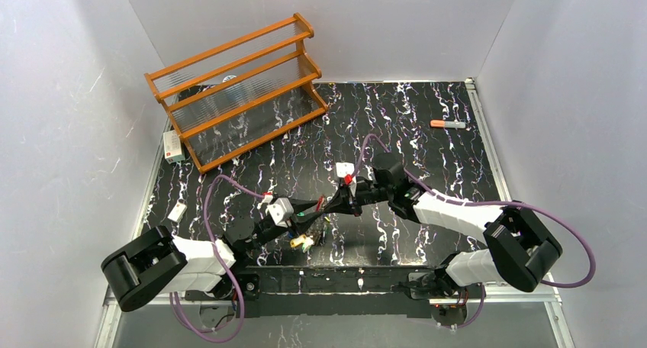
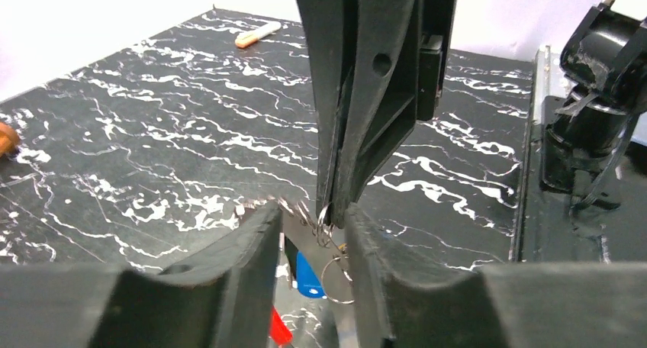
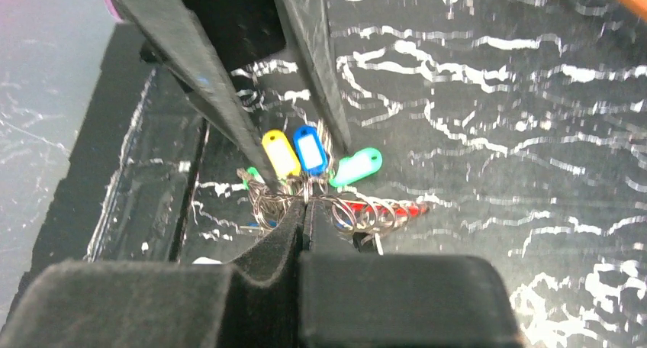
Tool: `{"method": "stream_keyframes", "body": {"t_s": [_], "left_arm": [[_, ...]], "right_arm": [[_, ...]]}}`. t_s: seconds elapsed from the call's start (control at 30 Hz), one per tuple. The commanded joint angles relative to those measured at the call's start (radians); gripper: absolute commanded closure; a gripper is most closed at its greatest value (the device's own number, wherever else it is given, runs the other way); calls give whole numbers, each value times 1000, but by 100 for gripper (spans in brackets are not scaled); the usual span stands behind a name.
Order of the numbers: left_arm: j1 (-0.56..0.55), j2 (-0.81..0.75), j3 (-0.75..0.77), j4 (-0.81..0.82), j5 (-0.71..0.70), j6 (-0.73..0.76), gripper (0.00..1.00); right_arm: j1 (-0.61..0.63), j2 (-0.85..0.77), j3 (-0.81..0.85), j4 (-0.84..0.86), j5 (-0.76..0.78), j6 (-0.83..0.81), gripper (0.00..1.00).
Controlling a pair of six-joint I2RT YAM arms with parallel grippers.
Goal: Put the keys on the keyring
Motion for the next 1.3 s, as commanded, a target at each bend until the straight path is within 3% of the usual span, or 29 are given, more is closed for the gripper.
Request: {"method": "stream_keyframes", "body": {"t_s": [0.0,0.17,0.4,0.6,0.8,0.93,1.07,1.27], "left_arm": [[-4,-28,-19,-17,-14,59,59],[-4,-58,-11,-155,-16,124,47],[-4,-36,53,-382,57,248,48],[-3,41,106,-429,116,291,57],[-4,104,150,-429,173,295,74],[-4,137,166,-429,194,295,77],[-4,158,178,-429,217,294,78],[-4,139,166,-432,177,291,68]], "right_arm": [[4,9,86,-236,82,-105,99],[16,72,156,-439,188,-148,99],[102,159,237,-615,353,-234,99],[132,154,244,-592,331,-244,99],[159,154,252,-574,299,-244,99],[165,159,258,-574,303,-242,99],[168,156,261,-570,303,-242,99],[168,162,264,-573,313,-246,99]]}}
